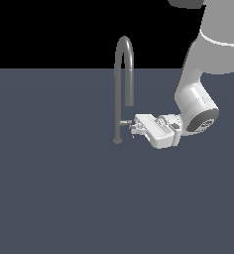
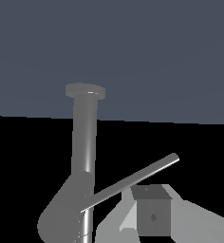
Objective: Turn on the faucet by rotating a designated handle.
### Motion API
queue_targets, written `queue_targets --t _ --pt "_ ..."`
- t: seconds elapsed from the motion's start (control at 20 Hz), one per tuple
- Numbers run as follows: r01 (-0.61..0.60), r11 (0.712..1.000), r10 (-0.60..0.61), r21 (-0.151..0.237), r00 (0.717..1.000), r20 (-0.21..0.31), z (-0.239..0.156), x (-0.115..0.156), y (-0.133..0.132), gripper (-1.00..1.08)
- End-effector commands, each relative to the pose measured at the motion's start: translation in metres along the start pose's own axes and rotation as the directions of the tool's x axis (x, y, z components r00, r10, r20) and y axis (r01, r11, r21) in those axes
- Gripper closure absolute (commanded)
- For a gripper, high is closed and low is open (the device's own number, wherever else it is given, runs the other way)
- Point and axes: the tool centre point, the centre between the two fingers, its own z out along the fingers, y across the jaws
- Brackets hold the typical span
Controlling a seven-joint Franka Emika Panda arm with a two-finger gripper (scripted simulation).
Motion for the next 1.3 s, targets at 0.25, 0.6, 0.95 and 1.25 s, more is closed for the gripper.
queue_targets --t 0.25,0.6,0.95,1.25 --pt "-0.038 0.999 0.038 0.015 0.999 -0.004 0.0 0.039 0.001 1.08" --pt "-0.008 1.0 0.008 0.005 1.0 -0.002 0.0 0.026 -0.016 1.08" --pt "-0.025 1.0 0.025 0.011 1.0 -0.003 0.0 0.044 -0.023 1.08" --pt "-0.036 0.999 0.037 0.014 0.999 -0.004 -0.001 0.056 -0.027 1.08"
